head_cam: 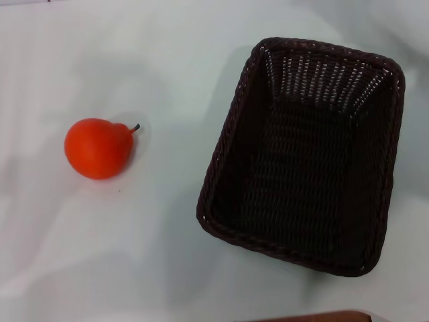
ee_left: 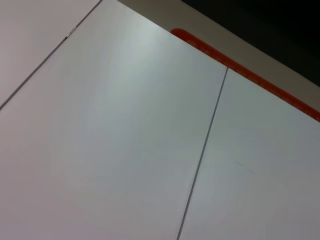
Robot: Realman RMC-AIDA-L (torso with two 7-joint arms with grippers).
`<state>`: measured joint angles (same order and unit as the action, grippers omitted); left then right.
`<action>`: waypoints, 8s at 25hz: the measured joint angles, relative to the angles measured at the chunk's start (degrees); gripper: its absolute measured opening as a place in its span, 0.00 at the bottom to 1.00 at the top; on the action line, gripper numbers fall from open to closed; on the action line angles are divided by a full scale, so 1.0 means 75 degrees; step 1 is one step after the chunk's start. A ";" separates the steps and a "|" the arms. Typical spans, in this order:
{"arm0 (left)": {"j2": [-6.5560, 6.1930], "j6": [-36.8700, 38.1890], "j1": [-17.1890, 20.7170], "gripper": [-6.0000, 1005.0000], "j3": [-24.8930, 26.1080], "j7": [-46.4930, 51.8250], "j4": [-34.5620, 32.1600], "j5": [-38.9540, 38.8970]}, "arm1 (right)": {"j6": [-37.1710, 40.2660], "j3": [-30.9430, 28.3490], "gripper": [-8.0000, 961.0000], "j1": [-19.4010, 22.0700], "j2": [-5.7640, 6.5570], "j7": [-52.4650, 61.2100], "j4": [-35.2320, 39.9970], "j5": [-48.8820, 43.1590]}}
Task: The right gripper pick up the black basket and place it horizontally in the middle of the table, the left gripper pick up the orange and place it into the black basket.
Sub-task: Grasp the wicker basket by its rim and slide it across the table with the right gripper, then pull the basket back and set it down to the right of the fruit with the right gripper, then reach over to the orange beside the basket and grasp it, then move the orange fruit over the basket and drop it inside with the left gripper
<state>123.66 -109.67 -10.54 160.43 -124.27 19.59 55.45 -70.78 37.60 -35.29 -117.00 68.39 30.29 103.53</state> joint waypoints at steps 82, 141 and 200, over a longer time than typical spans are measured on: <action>0.0003 0.0227 -0.0246 0.51 -0.0166 0.0024 -0.0128 0.0093 | -0.2639 -0.1905 0.18 -0.0770 0.1406 0.7814 0.0680 -0.8120; -0.1064 0.1072 -0.0122 0.52 -0.1915 0.0615 0.0138 0.1877 | -0.0075 -0.1642 0.83 -0.1019 0.0771 0.6491 -0.0475 -0.4729; -0.0482 0.1743 -0.0361 0.30 0.0482 0.0903 0.1460 0.5741 | -0.0287 -0.1650 0.82 -0.0592 0.0658 0.6229 -0.0500 -0.3691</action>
<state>120.04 -96.60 -13.25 164.04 -117.50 30.54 98.51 -72.94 25.23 -39.73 -112.06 115.10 26.54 75.85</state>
